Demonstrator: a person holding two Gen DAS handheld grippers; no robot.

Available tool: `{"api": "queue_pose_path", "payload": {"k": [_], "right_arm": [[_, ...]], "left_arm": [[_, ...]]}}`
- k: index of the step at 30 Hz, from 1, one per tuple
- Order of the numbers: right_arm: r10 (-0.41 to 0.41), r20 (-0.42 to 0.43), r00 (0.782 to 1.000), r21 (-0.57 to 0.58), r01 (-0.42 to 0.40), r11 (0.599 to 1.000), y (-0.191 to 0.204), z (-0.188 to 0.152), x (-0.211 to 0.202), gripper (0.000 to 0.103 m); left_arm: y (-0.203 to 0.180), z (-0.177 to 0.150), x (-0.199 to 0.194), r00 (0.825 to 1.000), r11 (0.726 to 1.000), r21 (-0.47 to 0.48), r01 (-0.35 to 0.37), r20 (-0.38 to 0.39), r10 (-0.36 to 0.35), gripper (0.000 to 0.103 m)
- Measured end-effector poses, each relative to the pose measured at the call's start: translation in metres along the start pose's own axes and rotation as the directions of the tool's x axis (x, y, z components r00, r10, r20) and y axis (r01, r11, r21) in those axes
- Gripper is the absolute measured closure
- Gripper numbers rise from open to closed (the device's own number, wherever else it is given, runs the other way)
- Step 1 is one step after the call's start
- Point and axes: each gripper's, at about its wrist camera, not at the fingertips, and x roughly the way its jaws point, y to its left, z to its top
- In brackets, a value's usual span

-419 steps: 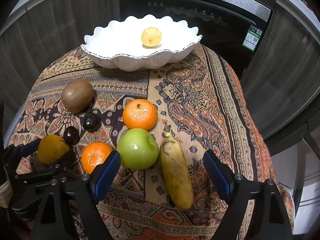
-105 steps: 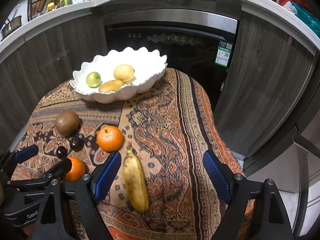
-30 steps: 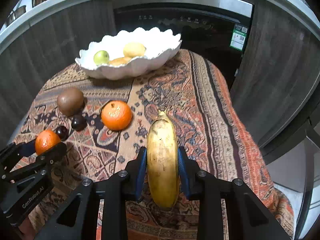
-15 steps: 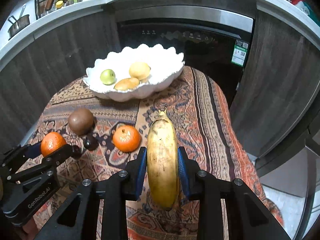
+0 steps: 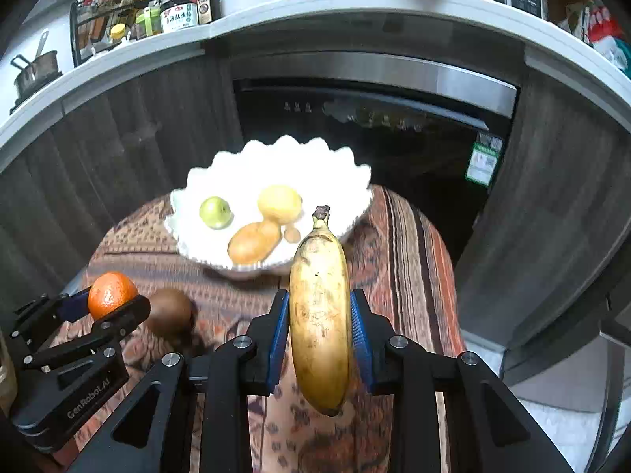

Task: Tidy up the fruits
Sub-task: 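Carry the tangerine with the left tool while the right tool carries the banana to the bowl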

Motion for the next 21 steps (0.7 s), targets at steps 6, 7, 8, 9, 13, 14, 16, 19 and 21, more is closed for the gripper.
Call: {"api": "queue_pose_path", "payload": {"k": [6,7,8,9,13,14,16,19,21], "right_arm": [[-0.002,0.026,1.000,-0.001,0.002,1.000,0.003,0.030,0.016,0.072],[-0.002,0.028,1.000,0.000,0.002,1.000,0.003,0.034,0.019,0.072],[-0.001,0.030,1.000,0.001,0.001,1.000,0.003,0.038,0.021,0.072],[-0.001,0.033,0.999,0.004,0.001,1.000,0.003,0.043,0.025,0.072],[-0.006,0.037,0.999,0.015,0.005,1.000,0.000,0.057,0.040,0.072],[-0.007,0.035,0.999,0.019,0.006,1.000,-0.001,0.060,0.044,0.072],[-0.008,0.029,1.000,0.033,0.007,0.999,-0.003,0.066,0.054,0.072],[-0.006,0.020,1.000,0.045,0.005,0.999,-0.004,0.074,0.069,0.072],[-0.008,0.014,1.000,0.044,0.007,0.999,-0.004,0.079,0.079,0.072]], "left_arm": [[0.006,0.034,0.016,1.000,1.000,0.002,-0.010,0.024,0.010,0.058],[0.006,0.039,0.019,1.000,1.000,0.003,-0.010,0.027,0.010,0.058],[0.006,0.043,0.023,1.000,1.000,0.005,-0.010,0.027,0.010,0.058],[0.007,0.049,0.027,1.000,1.000,0.007,-0.010,0.029,0.010,0.058],[0.008,0.065,0.041,0.999,1.000,0.008,-0.014,0.038,0.014,0.058],[0.009,0.069,0.045,0.999,1.000,0.007,-0.013,0.039,0.013,0.058],[0.010,0.075,0.052,0.999,1.000,0.006,-0.011,0.038,0.011,0.058],[0.011,0.084,0.066,0.999,1.000,0.016,-0.013,0.036,0.012,0.058],[0.012,0.089,0.077,0.999,0.999,0.019,-0.027,0.034,0.026,0.058]]}}
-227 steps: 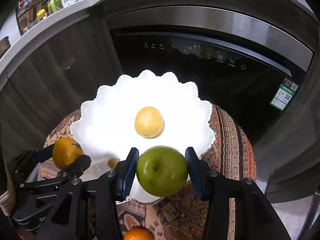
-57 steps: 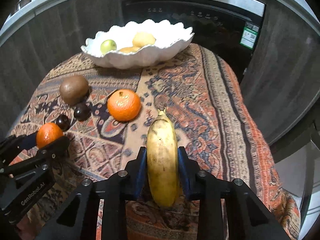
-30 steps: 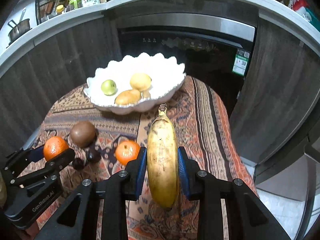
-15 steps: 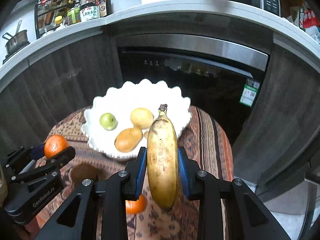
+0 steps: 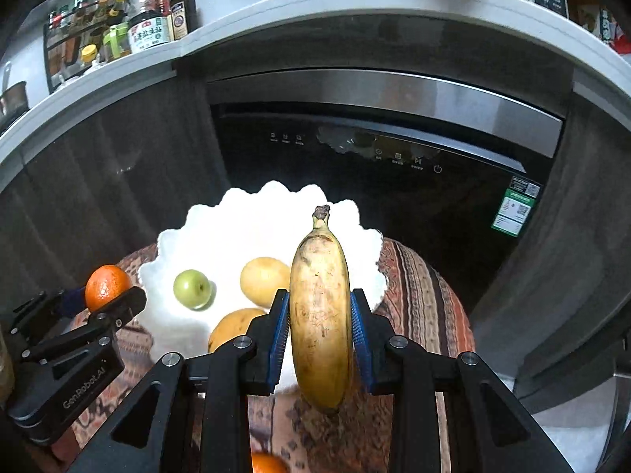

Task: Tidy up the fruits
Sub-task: 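Carry the tangerine with the left tool while the right tool carries the banana to the bowl, then open the left tool over the bowl while the right tool releases the banana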

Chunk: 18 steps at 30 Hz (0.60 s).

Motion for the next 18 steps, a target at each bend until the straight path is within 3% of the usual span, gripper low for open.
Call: {"api": "queue_pose_path", "payload": {"k": [18], "right_arm": [[0.003,-0.125,0.992,0.042,0.002,0.999,-0.009,-0.001,0.074,0.071]], "left_arm": [[-0.001,-0.009,0.062,0.993,1.000,-0.012,0.013,-0.118,-0.014,0.054]]}}
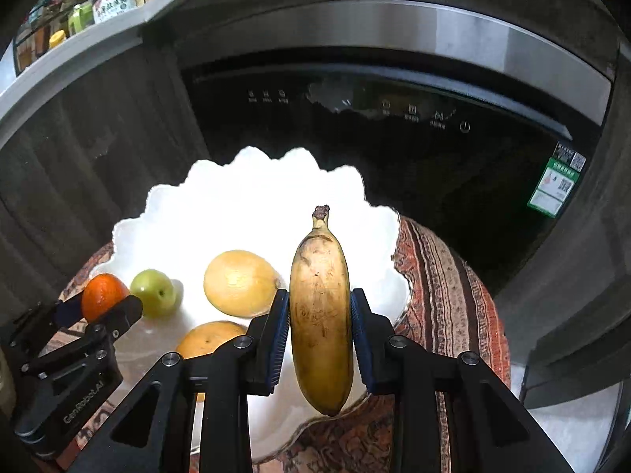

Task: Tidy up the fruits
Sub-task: 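Open the left tool over the bowl while the right tool releases the banana, then withdraw both tools from the bowl toward the plums and tangerine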

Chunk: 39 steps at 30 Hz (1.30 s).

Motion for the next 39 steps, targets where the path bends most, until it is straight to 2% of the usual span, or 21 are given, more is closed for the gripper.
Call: {"api": "queue_pose_path", "payload": {"k": [2,4,6,8,12,20,22,31,39], "right_arm": [[0.000,-0.004,1.000,-0.001,0.000,1.000,0.000,-0.001,0.001,0.071],[0.003,0.008,1.000,-0.008,-0.003,1.000,0.000,-0.001,-0.002,0.066],[-0.012,0.036,0.999,-0.015,0.013,1.000,0.002,0.001,-0.008,0.038],[-0.039,0.084,0.996,-0.023,0.042,0.999,0.003,0.003,-0.021,0.031],[-0.058,0.122,0.991,-0.029,0.062,0.998,0.006,0.011,-0.037,0.025],[-0.071,0.185,0.980,-0.026,0.077,0.997,0.016,0.025,-0.082,0.020],[-0.069,0.209,0.976,-0.023,0.076,0.997,0.020,0.026,-0.097,0.017],[-0.058,0.259,0.964,-0.032,0.068,0.997,0.036,0.025,-0.152,0.017],[-0.044,0.250,0.967,-0.038,0.055,0.998,0.045,0.002,-0.177,0.017]], "left_arm": [[0.000,0.001,-0.002,1.000,1.000,0.001,-0.013,0.011,0.013,0.044],[0.000,0.003,-0.006,0.999,1.000,0.003,-0.028,0.024,0.028,0.037],[0.002,0.004,-0.010,0.999,0.999,-0.001,-0.036,0.031,0.036,0.032],[0.005,0.006,-0.015,0.999,0.999,-0.008,-0.037,0.037,0.037,0.030],[0.009,0.010,-0.031,0.996,0.999,-0.022,-0.050,0.067,0.051,0.016],[0.016,0.024,-0.080,0.989,0.997,-0.030,-0.069,0.131,0.072,0.004],[0.018,0.026,-0.095,0.986,0.997,-0.031,-0.071,0.150,0.075,0.004],[0.029,0.019,-0.153,0.977,0.994,-0.049,-0.094,0.187,0.101,0.004],[0.037,-0.006,-0.179,0.977,0.993,-0.061,-0.104,0.179,0.113,0.004]]}}
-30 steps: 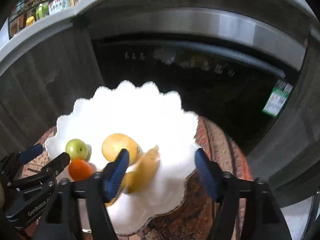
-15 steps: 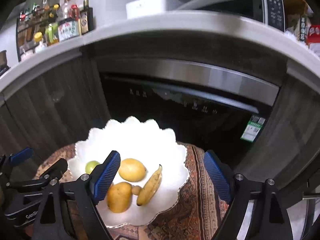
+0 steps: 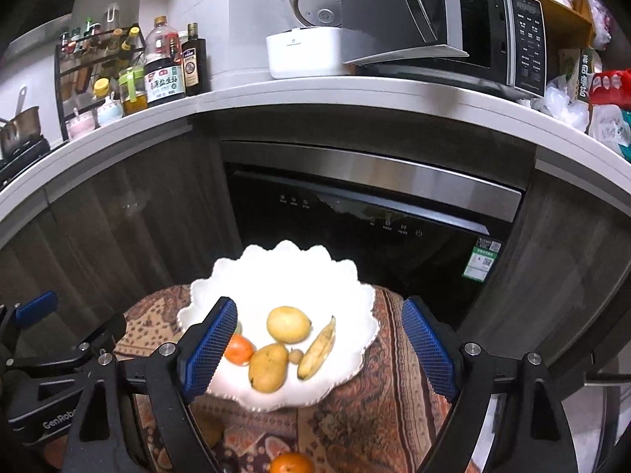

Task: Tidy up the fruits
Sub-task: 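Withdraw both tools from the bowl toward the plums and tangerine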

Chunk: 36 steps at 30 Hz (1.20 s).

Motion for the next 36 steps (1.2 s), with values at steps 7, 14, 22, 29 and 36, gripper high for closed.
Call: {"api": "queue_pose_path", "payload": {"k": [7,14,22,29,36], "right_arm": [[-0.005,-0.026,1.000,-0.017,0.005,1.000,0.004,-0.025,-0.009,0.017],[-0.001,-0.064,0.998,-0.023,0.000,1.000,0.006,-0.048,-0.006,0.017],[0.009,-0.110,0.994,-0.039,-0.013,0.999,0.009,-0.078,0.001,0.017],[0.013,-0.143,0.990,-0.064,-0.022,0.998,0.007,-0.103,0.006,0.017],[0.015,-0.180,0.983,-0.054,-0.025,0.998,-0.002,-0.128,0.013,0.017]], "left_arm": [[0.004,-0.026,-0.005,1.000,1.000,-0.002,-0.004,-0.030,0.004,0.004],[0.007,-0.051,-0.002,0.998,1.000,-0.003,-0.009,-0.067,0.008,0.004],[0.008,-0.080,0.005,0.993,1.000,-0.003,-0.015,-0.113,0.015,0.004],[0.003,-0.109,0.012,0.988,1.000,0.005,-0.005,-0.156,0.006,0.014],[-0.008,-0.139,0.023,0.978,1.000,0.011,0.026,-0.206,-0.023,0.017]]}}
